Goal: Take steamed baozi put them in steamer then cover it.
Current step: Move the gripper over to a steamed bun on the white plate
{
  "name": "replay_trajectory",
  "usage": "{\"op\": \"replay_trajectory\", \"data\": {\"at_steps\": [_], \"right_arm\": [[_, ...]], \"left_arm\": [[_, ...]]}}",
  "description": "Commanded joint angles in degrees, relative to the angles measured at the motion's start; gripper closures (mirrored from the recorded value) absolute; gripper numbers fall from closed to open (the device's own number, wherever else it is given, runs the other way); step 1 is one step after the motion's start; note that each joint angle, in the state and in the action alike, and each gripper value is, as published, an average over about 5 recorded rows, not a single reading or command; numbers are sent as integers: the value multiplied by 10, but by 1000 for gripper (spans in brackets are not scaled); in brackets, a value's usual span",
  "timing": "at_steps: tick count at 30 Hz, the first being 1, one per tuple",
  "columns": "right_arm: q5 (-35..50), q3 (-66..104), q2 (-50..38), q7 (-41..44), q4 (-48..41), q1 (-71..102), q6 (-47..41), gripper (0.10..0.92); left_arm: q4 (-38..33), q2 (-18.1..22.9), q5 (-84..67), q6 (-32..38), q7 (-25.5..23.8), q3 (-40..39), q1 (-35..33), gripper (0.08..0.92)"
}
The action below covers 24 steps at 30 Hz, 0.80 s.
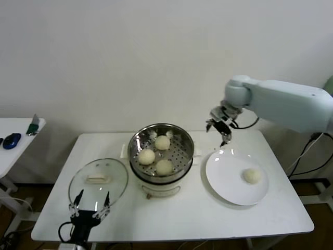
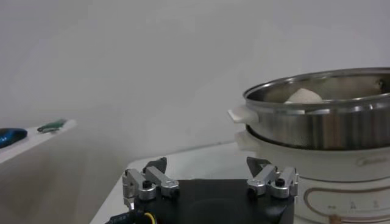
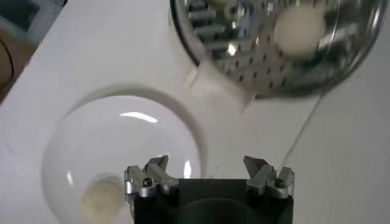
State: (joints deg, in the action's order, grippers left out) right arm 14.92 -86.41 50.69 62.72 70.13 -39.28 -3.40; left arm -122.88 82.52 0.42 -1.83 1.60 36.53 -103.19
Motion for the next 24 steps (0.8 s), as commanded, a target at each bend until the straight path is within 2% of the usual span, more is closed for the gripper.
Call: {"op": "replay_trajectory", "data": {"at_steps": [1,11,24], "right_arm": [[-54,85,-136,14,-44,171,-105,203],[-149,226,-109,26,-153,299,-39,203],[-177,274,-60,29,-203,338,-26,203]], "left_arm": [[-8,-1,-5,-10,0,2,-1,177],[0,0,0,-11,1,4,-6,177],[4,0,2,-12,4,13,0,177]]}}
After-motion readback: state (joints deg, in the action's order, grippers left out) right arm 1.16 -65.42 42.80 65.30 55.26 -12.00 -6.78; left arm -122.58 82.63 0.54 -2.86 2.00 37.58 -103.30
